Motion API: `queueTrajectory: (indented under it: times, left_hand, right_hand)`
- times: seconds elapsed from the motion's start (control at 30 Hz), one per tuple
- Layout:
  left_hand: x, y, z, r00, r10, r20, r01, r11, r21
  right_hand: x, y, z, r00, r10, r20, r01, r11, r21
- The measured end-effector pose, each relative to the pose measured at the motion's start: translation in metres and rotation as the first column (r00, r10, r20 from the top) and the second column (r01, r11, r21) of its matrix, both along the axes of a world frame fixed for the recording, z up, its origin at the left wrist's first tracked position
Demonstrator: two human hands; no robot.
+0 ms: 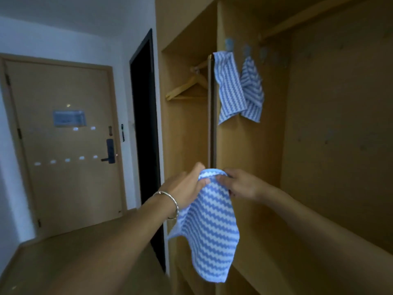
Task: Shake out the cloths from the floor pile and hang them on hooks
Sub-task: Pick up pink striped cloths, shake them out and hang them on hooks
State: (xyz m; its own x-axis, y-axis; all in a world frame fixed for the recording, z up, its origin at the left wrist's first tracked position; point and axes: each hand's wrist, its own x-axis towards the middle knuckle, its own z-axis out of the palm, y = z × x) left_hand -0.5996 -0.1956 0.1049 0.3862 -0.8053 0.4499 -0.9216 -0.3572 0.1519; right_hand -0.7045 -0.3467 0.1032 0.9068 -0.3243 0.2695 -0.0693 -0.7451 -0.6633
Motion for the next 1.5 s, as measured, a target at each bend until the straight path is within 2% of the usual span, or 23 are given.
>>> queueTrajectory:
  times: [0.17,0.3,0.4,0.47,0.53,0.67,0.9,1.03,1.13,1.27,1.37,1.5]
  left_hand:
    - [0.023,-0.079,0.057,0.988,-0.121,0.094,0.131,0.985,-0.108]
    - [0.045,-0.138,0.104,0.961,-0.203,0.185,0.240,0.950,-0.200]
    - [0.055,-0.173,0.136,0.939,-0.237,0.249,0.296,0.927,-0.232]
    - [0.061,-0.194,0.154,0.924,-0.262,0.279,0.335,0.906,-0.259]
    - [0.067,-0.211,0.169,0.909,-0.269,0.318,0.357,0.898,-0.259]
    - [0.071,-0.237,0.193,0.813,-0.231,0.534,0.374,0.911,-0.175]
    - [0.061,-0.284,0.219,0.662,-0.276,0.697,0.491,0.862,-0.125]
    - [0.059,-0.324,0.233,0.674,-0.154,0.722,0.401,0.898,-0.182]
    - [0.055,-0.358,0.244,0.713,-0.068,0.698,0.320,0.917,-0.237]
    - [0.045,-0.402,0.258,0.727,-0.020,0.686,0.255,0.936,-0.243]
    - [0.045,-0.426,0.263,0.689,0.014,0.725,0.221,0.948,-0.228]
    - [0.062,-0.442,0.274,0.672,0.090,0.735,0.190,0.939,-0.288]
  right_hand:
    - [0.007,-0.053,0.055,0.965,-0.152,0.213,0.178,0.978,-0.105]
    - [0.018,-0.095,0.097,0.872,-0.285,0.399,0.394,0.892,-0.223]
    - [0.030,-0.124,0.121,0.775,-0.318,0.546,0.523,0.808,-0.271]
    - [0.038,-0.137,0.132,0.704,-0.327,0.630,0.593,0.760,-0.268]
    - [0.045,-0.150,0.139,0.640,-0.314,0.701,0.618,0.752,-0.227]
    - [0.049,-0.179,0.144,0.546,-0.307,0.779,0.654,0.738,-0.168]
    - [0.036,-0.234,0.164,0.566,-0.248,0.786,0.597,0.781,-0.183]
    - [0.038,-0.268,0.179,0.581,-0.238,0.778,0.563,0.808,-0.173]
    - [0.046,-0.299,0.184,0.634,-0.251,0.731,0.513,0.844,-0.155]
    - [0.048,-0.344,0.192,0.633,-0.259,0.730,0.609,0.748,-0.263]
    - [0.050,-0.377,0.202,0.610,-0.290,0.738,0.673,0.680,-0.290]
    - [0.070,-0.404,0.221,0.619,-0.242,0.748,0.672,0.656,-0.344]
